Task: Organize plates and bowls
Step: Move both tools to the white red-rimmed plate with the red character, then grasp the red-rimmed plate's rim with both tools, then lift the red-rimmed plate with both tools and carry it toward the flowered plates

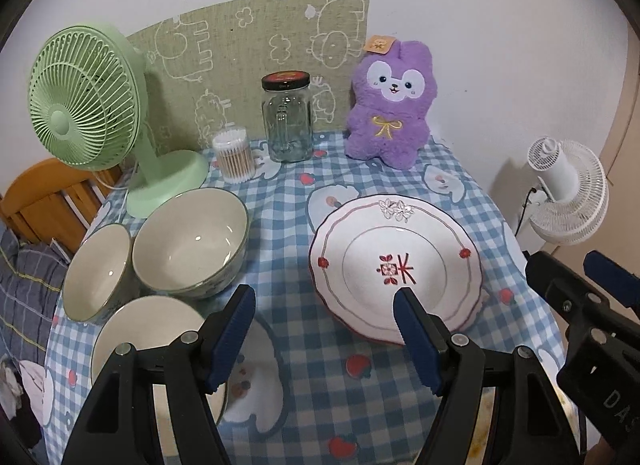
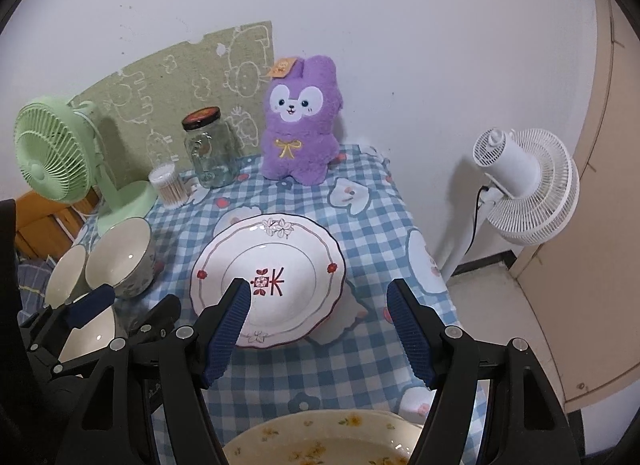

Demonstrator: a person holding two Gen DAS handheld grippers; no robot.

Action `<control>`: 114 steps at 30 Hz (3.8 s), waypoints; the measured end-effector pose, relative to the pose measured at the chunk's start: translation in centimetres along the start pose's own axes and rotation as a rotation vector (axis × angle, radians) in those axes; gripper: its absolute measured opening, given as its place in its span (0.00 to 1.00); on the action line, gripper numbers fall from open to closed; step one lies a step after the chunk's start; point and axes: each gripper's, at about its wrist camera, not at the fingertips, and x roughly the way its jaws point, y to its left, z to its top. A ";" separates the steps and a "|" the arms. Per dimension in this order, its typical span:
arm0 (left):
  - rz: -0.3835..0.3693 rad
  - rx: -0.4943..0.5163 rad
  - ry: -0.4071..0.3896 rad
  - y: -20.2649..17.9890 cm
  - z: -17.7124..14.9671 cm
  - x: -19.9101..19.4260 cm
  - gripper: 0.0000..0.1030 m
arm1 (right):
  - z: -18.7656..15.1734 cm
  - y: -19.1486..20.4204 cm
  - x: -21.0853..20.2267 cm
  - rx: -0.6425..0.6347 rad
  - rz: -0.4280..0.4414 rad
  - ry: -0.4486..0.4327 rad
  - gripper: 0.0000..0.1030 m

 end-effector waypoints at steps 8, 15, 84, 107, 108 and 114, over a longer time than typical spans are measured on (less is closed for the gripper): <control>0.013 -0.022 0.032 -0.2 1.4 2.7 0.71 | 1.5 0.3 2.8 -0.009 -0.014 0.011 0.71; 0.035 -0.028 0.064 -0.6 1.8 5.6 0.71 | 2.1 -0.3 6.9 0.016 0.015 0.061 0.71; 0.062 -0.067 0.171 -0.3 0.8 11.5 0.33 | 0.1 -0.4 15.8 0.035 -0.052 0.290 0.35; 0.062 -0.062 0.188 -0.1 -0.6 9.5 0.33 | -0.8 -0.2 12.8 0.019 -0.041 0.259 0.34; 0.059 -0.061 0.191 -0.1 -0.8 9.6 0.34 | -0.9 -0.2 12.8 0.014 -0.042 0.262 0.34; 0.055 -0.049 0.203 -0.1 -1.1 9.7 0.34 | -2.0 -0.3 13.1 0.000 -0.034 0.294 0.34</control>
